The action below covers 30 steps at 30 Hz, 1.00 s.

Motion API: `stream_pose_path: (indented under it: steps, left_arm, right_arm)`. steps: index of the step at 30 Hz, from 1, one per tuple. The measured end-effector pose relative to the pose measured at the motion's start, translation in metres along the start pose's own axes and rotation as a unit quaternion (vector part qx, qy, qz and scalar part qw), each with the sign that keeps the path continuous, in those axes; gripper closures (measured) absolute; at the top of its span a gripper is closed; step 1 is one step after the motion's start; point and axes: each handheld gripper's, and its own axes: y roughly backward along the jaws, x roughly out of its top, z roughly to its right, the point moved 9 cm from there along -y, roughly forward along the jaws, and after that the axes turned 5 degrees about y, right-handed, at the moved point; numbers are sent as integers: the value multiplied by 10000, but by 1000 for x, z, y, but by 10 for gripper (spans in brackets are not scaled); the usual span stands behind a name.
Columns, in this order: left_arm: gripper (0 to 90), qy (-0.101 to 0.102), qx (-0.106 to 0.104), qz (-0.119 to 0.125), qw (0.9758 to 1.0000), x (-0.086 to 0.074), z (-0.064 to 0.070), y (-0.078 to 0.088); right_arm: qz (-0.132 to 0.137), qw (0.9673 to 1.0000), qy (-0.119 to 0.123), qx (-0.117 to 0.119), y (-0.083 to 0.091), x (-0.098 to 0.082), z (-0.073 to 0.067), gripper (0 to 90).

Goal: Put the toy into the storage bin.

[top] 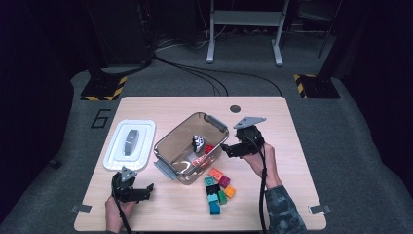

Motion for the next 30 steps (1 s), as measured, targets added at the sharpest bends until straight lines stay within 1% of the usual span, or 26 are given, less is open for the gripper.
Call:
stream_pose_path:
  steps: [6, 8, 15, 17, 21, 24, 27, 28, 30]
  left_arm:
    - [21, 2, 0, 0, 10000, 0, 0, 0]
    - [21, 1, -1, 1, 10000, 0, 0, 0]
    - [20, -2, -1, -1, 10000, 0, 0, 0]
    - [20, -2, 0, -2, 10000, 0, 0, 0]
    - [21, -2, -1, -1, 10000, 0, 0, 0]
    - [20, -3, -1, -2, 10000, 0, 0, 0]
    - [21, -4, -1, -3, 10000, 0, 0, 0]
    - [21, -5, -1, -2, 10000, 0, 0, 0]
    - [20, -4, -1, -1, 10000, 0, 0, 0]
  right_arm:
    - [-37, 9999, -132, -31, 6, -19, 1, 140]
    - [-49, 9998, -187, -45, 7, -26, -1, 138]
    - [-117, 9994, -321, 25, 7, -47, -7, 126]
    - [-173, 9991, -377, 22, 6, -55, -10, 123]
    - [-276, 9990, -360, 59, 4, -69, -16, 120]
    - [-317, 9986, -417, 65, 2, -80, -21, 119]
    - [-340, 9986, -406, 60, 1, -87, -25, 110]
    - [-318, 9988, -370, 83, 0, -89, -26, 103]
    - [-339, 9985, -405, 109, -1, -94, -30, 103]
